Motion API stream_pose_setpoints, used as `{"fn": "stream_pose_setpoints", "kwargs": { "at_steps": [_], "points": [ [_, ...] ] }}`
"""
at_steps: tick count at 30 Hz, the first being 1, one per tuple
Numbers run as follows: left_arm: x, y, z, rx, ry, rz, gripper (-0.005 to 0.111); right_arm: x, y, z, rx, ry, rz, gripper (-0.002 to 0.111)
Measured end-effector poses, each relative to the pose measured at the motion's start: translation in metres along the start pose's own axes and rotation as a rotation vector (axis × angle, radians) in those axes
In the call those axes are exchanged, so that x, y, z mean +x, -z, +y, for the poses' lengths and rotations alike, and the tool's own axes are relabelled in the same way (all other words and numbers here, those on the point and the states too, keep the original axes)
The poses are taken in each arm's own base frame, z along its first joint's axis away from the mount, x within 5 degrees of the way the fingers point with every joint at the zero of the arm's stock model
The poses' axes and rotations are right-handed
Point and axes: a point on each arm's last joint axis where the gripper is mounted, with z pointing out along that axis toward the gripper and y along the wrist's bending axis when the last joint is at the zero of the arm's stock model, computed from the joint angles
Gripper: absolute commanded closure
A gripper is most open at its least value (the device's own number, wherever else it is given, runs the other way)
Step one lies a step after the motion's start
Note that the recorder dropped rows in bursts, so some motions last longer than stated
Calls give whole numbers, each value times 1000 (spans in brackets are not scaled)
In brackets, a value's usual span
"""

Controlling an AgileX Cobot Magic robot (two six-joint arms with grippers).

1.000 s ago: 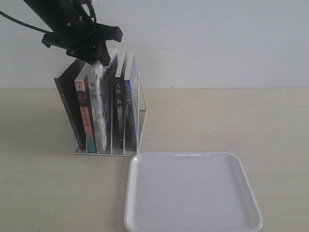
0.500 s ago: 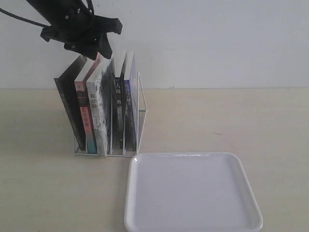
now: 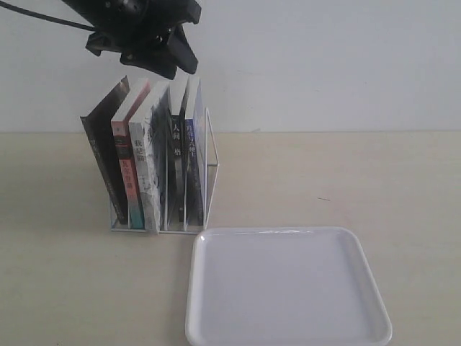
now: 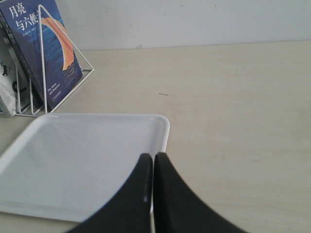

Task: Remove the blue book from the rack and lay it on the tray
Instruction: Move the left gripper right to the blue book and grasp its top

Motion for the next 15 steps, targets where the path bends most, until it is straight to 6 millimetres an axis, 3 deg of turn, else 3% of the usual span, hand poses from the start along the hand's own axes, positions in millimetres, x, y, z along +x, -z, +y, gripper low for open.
{"fn": "stream_pose_setpoints", "kwargs": {
  "at_steps": [6, 15],
  "points": [
    [7, -27, 12, -11, 18, 90, 70, 0, 0, 0, 0, 0, 0, 108],
    [7, -27, 12, -12, 20, 89, 70, 0, 0, 0, 0, 0, 0, 108]
  ]
}}
